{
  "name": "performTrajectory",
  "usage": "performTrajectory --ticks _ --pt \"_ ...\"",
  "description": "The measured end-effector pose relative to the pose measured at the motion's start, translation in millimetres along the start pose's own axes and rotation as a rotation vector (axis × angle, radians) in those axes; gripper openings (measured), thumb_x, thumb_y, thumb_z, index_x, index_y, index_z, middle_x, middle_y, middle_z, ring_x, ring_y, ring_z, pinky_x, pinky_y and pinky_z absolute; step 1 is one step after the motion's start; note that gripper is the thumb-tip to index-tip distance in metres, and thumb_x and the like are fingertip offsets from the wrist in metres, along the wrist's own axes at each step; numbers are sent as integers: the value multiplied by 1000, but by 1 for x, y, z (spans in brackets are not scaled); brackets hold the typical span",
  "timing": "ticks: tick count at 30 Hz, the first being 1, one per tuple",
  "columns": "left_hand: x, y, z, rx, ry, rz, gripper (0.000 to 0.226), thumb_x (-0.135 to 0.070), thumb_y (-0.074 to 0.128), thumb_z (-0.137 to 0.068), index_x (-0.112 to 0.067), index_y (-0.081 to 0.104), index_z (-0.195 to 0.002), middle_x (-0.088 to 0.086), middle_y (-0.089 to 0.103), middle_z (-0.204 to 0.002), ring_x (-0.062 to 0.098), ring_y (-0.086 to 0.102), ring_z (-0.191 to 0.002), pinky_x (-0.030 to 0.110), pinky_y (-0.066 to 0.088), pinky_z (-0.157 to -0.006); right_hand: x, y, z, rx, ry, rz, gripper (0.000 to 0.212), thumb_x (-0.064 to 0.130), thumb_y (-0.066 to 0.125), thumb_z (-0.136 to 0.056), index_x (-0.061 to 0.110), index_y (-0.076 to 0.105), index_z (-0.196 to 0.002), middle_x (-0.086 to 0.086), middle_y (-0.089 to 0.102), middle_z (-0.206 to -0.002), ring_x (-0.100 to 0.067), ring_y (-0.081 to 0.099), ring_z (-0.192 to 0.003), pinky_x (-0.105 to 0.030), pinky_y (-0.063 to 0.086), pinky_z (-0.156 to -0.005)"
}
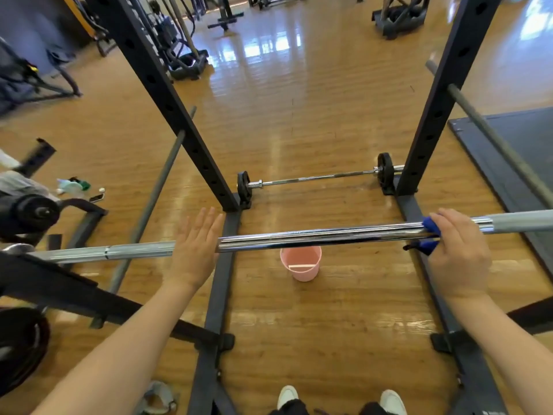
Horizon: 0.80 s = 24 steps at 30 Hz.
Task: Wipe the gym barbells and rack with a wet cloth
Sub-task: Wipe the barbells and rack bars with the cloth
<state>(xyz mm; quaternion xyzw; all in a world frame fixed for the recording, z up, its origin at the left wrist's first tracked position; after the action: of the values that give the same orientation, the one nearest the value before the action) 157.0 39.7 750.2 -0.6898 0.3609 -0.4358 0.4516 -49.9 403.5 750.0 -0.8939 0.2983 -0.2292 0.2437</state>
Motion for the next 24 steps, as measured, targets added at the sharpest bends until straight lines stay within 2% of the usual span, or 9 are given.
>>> performTrajectory --ticks 3,6,7,9,12,14,16,19,24 --pt "4 0 -4 -69 45 7 65 4 75 -70 -2 49 -130 23 46 -139 38 38 -132 42 3 -116 5 -1 -2 -6 -27 5 36 10 35 -102 -10 65 -104 -27 64 -105 -41 59 -99 -44 41 -98" --pt "3 2 -5 -130 151 30 48 7 55 -81 -1 50 -127 24 48 -136 32 32 -135 39 6 -117 5 -2 -2 18 -13 17 30 6 40 -98 -9 64 -105 -26 64 -106 -39 59 -100 -45 44 -97" --pt "4 2 -6 -140 167 30 49 9 52 -79 0 50 -127 24 49 -135 32 33 -134 37 6 -117 5 -3 -3 38 -1 20 28 6 43 -94 -9 65 -105 -25 64 -106 -40 60 -100 -47 46 -96" --pt "5 5 -8 -124 160 38 60 19 63 -69 2 53 -125 25 51 -133 36 41 -129 34 6 -117 6 -4 -7 94 -7 6 32 6 42 -89 -9 65 -105 -25 64 -107 -40 62 -100 -50 48 -92" --pt "7 9 -10 -72 154 26 75 22 74 -53 3 56 -123 25 55 -127 40 51 -121 32 9 -115 1 -8 -12 192 -22 -53 34 1 42 -85 -9 64 -108 -25 64 -110 -41 62 -101 -48 48 -91" --pt "7 11 -13 -45 169 20 79 23 76 -47 3 59 -121 24 59 -124 40 54 -118 33 18 -113 -3 -9 -17 248 0 -72 30 -8 51 -82 -8 65 -109 -24 64 -112 -40 62 -103 -45 45 -92" --pt "6 11 -15 -4 192 18 81 21 79 -42 2 61 -119 21 61 -122 37 55 -117 39 35 -106 -5 -7 -22 289 42 -78 36 -18 61 -74 -7 65 -109 -24 64 -112 -41 62 -103 -45 43 -93" --pt "5 8 -16 33 190 30 81 21 81 -40 2 63 -117 20 62 -121 36 56 -116 44 39 -96 -1 -6 -20 310 75 -86 42 -23 64 -70 -8 65 -109 -24 64 -112 -41 62 -103 -44 42 -94" --pt "4 1 -11 -34 101 80 74 17 80 -48 6 61 -118 24 59 -123 38 56 -116 48 40 -98 -8 -16 -12 304 137 -108 39 -20 60 -74 -6 65 -111 -22 65 -111 -38 61 -105 -42 40 -97"
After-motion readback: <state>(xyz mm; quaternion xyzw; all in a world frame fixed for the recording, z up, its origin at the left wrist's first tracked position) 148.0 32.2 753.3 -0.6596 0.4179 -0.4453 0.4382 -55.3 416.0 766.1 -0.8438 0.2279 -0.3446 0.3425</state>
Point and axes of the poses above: each hand's wrist, its own z-axis away from the middle knuckle, its own y-axis out of the palm, x = y × z, the point moved 8 cm from there along -z, towards the middle knuckle
